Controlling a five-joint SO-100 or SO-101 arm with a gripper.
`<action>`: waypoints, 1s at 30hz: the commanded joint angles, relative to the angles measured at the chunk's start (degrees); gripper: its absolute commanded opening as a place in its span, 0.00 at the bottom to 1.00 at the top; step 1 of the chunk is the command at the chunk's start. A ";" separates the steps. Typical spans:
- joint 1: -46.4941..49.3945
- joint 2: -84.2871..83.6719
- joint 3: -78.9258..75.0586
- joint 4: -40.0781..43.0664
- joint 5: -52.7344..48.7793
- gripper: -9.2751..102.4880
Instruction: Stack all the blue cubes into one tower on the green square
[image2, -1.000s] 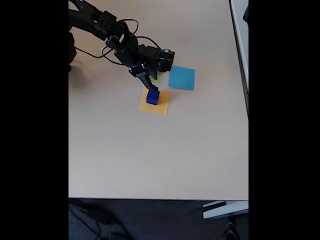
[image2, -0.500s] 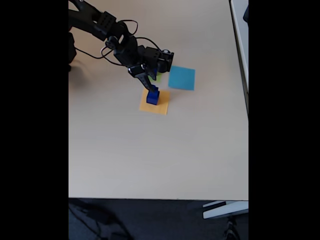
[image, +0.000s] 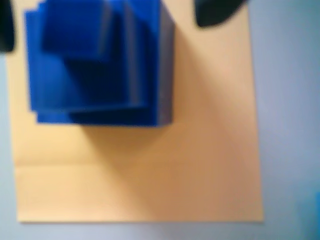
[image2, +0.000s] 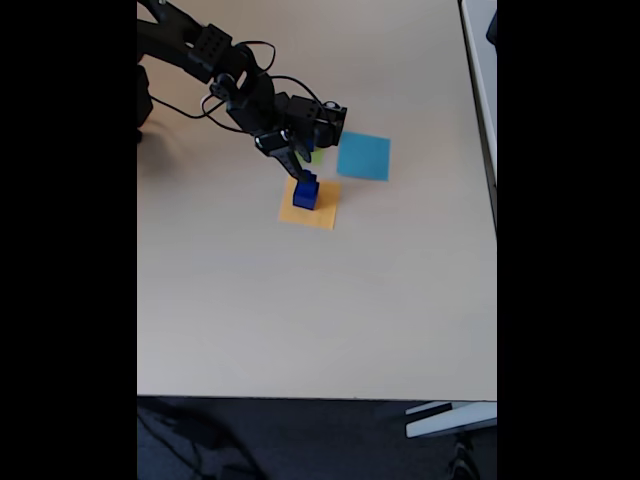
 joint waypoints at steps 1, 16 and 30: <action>0.44 2.99 -0.44 0.09 0.09 0.24; 0.70 2.72 -0.35 0.26 0.35 0.20; 1.23 2.64 -0.35 0.44 0.09 0.20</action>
